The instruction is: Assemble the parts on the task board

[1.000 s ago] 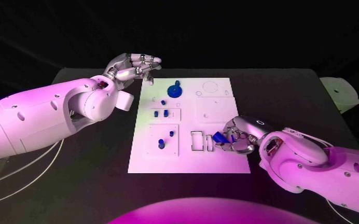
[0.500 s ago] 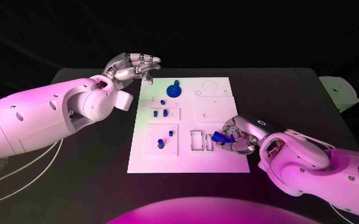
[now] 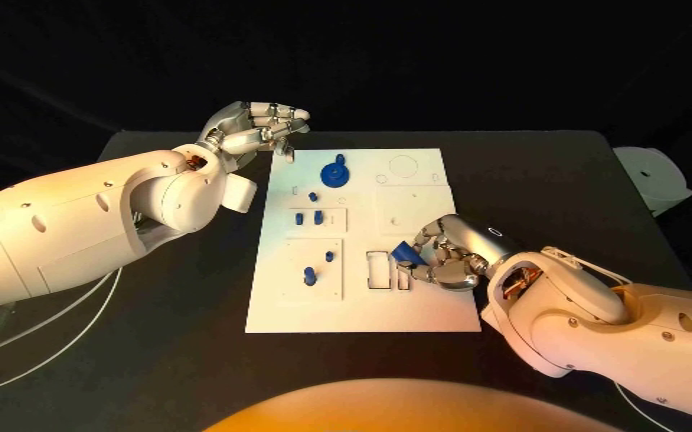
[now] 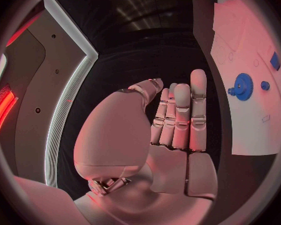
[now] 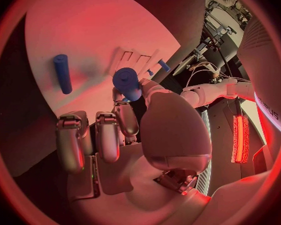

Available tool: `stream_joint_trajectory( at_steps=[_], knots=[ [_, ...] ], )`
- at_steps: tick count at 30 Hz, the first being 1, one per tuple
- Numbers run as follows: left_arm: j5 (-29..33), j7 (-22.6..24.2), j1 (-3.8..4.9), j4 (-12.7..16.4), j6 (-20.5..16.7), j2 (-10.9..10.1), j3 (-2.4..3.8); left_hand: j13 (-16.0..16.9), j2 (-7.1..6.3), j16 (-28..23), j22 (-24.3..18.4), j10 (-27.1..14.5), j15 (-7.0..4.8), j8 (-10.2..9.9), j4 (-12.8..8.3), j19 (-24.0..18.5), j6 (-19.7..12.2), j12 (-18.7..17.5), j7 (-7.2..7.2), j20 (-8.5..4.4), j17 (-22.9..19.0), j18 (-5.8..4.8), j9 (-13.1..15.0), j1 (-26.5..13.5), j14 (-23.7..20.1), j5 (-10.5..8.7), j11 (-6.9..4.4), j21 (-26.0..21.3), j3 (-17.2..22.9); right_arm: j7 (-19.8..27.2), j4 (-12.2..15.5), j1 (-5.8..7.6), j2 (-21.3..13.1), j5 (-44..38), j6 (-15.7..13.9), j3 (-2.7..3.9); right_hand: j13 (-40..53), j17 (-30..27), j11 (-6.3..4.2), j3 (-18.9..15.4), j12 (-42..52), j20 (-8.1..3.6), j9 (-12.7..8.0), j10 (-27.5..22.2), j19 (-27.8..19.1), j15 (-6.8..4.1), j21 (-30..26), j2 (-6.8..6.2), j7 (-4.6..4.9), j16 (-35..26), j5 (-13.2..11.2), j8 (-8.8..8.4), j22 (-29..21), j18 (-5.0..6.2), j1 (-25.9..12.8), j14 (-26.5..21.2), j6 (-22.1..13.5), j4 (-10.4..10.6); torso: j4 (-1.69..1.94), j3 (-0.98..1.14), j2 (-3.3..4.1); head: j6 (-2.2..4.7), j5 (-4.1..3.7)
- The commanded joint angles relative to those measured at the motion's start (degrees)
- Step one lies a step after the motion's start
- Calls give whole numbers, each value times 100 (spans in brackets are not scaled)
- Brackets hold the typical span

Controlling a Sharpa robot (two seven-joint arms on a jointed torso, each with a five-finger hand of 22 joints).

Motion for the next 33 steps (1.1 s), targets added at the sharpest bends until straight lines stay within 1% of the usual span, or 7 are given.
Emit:
stream_joint_trajectory(
  at_steps=[1, 5, 6, 9, 22, 30, 33],
  knots=[
    [40, 51, 3, 2, 96, 18, 0, 8, 25, -15, -5, -43, 3, 39, 1, -23, -39, 12, 6, 2, -6, 37, 7, -54, -25, -19, 3, -18, 19, 101, -27, -7, 87, 203, 48, 1, 106, 924, -4, 33, 42, -54, 82, 48, 599, -26, 30, -27, -264, 25, 12, 158, 1510, -38, -223, 488, 304, -9, 12, -9, 7, 11, -15],
    [42, 51, 2, -6, 102, 32, -2, 8, 25, -15, -5, -43, 3, 39, 1, -23, -39, 12, 6, 2, -6, 37, 7, -54, -25, -19, 3, -18, 19, 71, -90, -17, 227, 263, 270, 1, 173, 941, -6, -17, 102, -58, 86, 90, 599, -28, 30, 9, -271, 33, 2, 179, 1510, -38, -543, 491, 335, -4, 19, -15, 0, 4, -19],
    [42, 50, 2, -8, 102, 35, -3, 8, 25, -15, -5, -43, 3, 39, 1, -23, -39, 12, 6, 2, -6, 37, 7, -54, -25, -19, 3, -18, 19, 62, -105, -19, 260, 271, 314, 1, 202, 943, -11, -85, 120, -65, 93, 105, 599, -37, 30, -7, -283, 34, 278, 194, 1510, -38, -724, 491, 348, -36, 16, -12, 4, 8, -13],
    [43, 46, 2, -13, 106, 44, -4, 8, 25, -15, -5, -43, 3, 39, 1, -23, -39, 12, 6, 2, -6, 37, 7, -54, -25, -19, 3, -18, 19, 32, -152, -23, 356, 280, 423, 0, 259, 953, -29, -172, 169, -74, 106, 140, 599, -47, 30, 47, -297, 38, 301, 228, 1510, -38, -953, 492, 380, -4, 7, -7, 8, 10, -5],
    [49, 35, 3, -23, 117, 56, -11, 13, 28, -8, -11, -64, 4, 49, 4, -21, -48, 40, 5, 4, -18, 38, 14, -72, -26, -17, 3, -28, 21, -79, -316, -27, 532, 110, 615, 0, 308, 978, -42, -223, 224, -81, 117, 172, 599, -56, 30, 33, -313, 48, 220, 257, 1510, -38, -1016, 497, 402, -10, -2, 2, 9, 4, 14],
    [50, 25, 3, -23, 123, 50, -16, 13, 28, -8, -11, -64, 4, 49, 4, -21, -48, 40, 5, 4, -18, 38, 14, -72, -26, -17, 3, -28, 21, -137, -440, -26, 613, -62, 625, 0, 334, 974, -53, -360, 206, -94, 136, 181, 599, -68, 30, 54, -324, 46, -93, 306, 1510, -38, -1171, 495, 389, -5, -2, 6, 16, 20, 5],
    [50, 20, 3, -24, 125, 46, -18, 15, 31, -6, -13, -71, 5, 51, 8, -20, -51, 49, 6, 4, -22, 38, 16, -82, -28, -16, 4, -31, 22, -144, -469, -26, 655, -99, 621, 0, 336, 968, -51, -486, 170, -95, 149, 174, 599, -68, 30, 88, -325, 42, -484, 338, 1510, -38, -1295, 493, 374, -3, 5, 8, 19, 27, 9]
  ],
)
